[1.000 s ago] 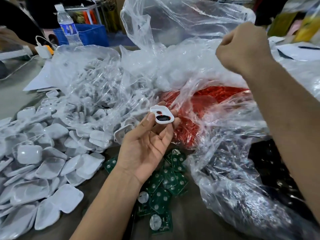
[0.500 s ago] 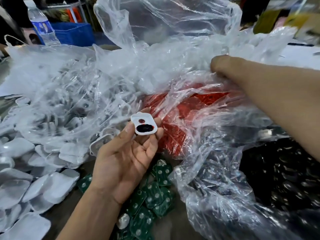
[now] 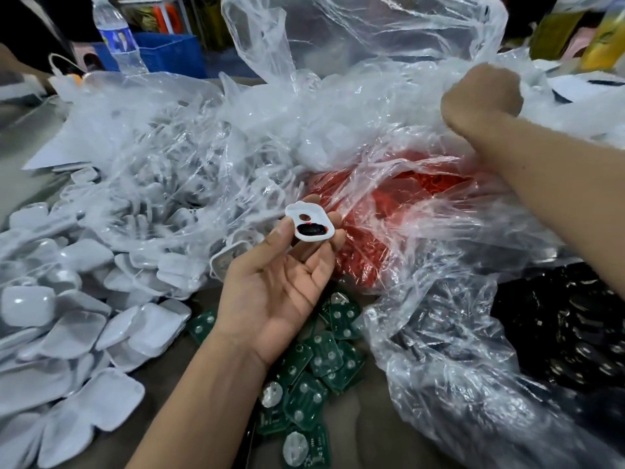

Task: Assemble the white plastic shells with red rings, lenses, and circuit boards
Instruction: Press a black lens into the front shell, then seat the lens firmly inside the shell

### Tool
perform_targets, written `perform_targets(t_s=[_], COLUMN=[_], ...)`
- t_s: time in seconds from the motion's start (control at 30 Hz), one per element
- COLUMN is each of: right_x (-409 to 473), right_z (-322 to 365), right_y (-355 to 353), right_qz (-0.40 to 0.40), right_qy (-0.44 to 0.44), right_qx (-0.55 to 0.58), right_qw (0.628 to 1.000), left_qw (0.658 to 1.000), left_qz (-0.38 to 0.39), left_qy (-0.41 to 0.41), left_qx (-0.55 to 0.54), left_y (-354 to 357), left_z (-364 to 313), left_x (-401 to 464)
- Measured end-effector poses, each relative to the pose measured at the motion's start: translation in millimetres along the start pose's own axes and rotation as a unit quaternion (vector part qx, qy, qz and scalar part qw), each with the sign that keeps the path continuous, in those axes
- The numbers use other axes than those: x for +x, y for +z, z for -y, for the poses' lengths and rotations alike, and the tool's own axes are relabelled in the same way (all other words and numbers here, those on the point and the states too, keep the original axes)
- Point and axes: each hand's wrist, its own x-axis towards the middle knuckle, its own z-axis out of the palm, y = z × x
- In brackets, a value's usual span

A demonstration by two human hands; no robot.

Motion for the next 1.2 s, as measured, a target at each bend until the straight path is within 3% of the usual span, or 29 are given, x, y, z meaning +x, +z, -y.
perform_targets(t_s=[0.1,0.17,0.23,0.37,0.43,0.47,0.63,1.1,1.17,1.2], right_x=[-30,-70,-120,-198,-222,-230,-251,-253,-253,-252], right_z=[17,33,41,28,21,19,11,8,6,5], right_y=[-46,-74,-95,-105,-101,-97,-76,-66,-67,-66], right_qz=[-0.026,0.052,0.171,0.352,0.412,0.427,0.44,0.371,0.317,0.275], right_qy=[0.022,-0.015,-0.029,-0.034,-0.009,-0.001,0.042,0.031,0.015,-0.009], right_qx=[0.266,0.435,0.566,0.664,0.7,0.706,0.706,0.737,0.744,0.736], right_qw=[0.963,0.899,0.806,0.659,0.583,0.565,0.553,0.565,0.588,0.619], left_qw=[1.0,0.999,0.998,0.997,0.995,0.994,0.994,0.997,0.999,0.999], left_qz=[-0.004,-0.009,-0.012,-0.029,-0.045,-0.051,-0.061,-0.034,-0.016,-0.009], left_qy=[0.001,0.012,0.024,0.048,0.062,0.068,0.071,0.06,0.047,0.04], left_qx=[-0.021,-0.043,-0.05,-0.053,-0.061,-0.065,-0.061,-0.021,-0.005,0.003], left_y=[1,1,0,1,2,2,2,-7,-7,-8], left_z=[-3,-4,-6,-13,-16,-17,-17,-13,-12,-12], left_x=[-2,-4,-6,-11,-13,-13,-13,-6,-7,-7])
